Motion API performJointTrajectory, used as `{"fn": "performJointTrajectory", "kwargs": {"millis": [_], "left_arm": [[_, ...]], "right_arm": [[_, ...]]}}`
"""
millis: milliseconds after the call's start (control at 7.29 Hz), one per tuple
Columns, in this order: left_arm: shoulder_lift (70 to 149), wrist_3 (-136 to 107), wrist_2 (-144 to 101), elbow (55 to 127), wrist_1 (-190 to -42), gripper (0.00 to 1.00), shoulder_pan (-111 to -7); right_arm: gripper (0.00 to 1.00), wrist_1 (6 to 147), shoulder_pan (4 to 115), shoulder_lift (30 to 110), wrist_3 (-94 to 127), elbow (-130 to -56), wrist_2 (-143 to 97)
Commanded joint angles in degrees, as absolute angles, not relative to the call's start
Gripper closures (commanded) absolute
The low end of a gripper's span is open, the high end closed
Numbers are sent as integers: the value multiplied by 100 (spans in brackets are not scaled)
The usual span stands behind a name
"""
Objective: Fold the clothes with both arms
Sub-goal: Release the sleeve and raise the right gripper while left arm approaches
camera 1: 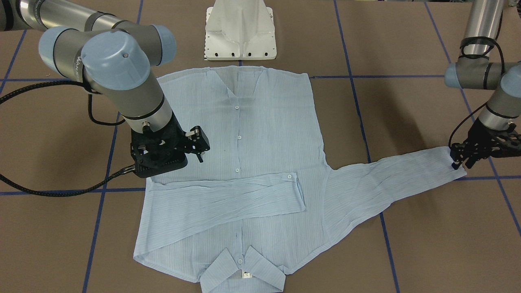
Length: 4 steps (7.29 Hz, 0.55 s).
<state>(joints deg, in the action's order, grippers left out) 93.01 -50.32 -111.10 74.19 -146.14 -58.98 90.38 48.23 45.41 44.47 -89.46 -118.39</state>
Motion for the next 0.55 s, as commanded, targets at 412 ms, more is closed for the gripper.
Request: {"fn": "performJointTrajectory", "kwargs": {"millis": [412], "left_arm": [[9299, -5045, -11136, 7471, -14564, 100, -5897]], "right_arm": [[0, 9018, 4816, 4737, 4447, -9044, -11830]]}}
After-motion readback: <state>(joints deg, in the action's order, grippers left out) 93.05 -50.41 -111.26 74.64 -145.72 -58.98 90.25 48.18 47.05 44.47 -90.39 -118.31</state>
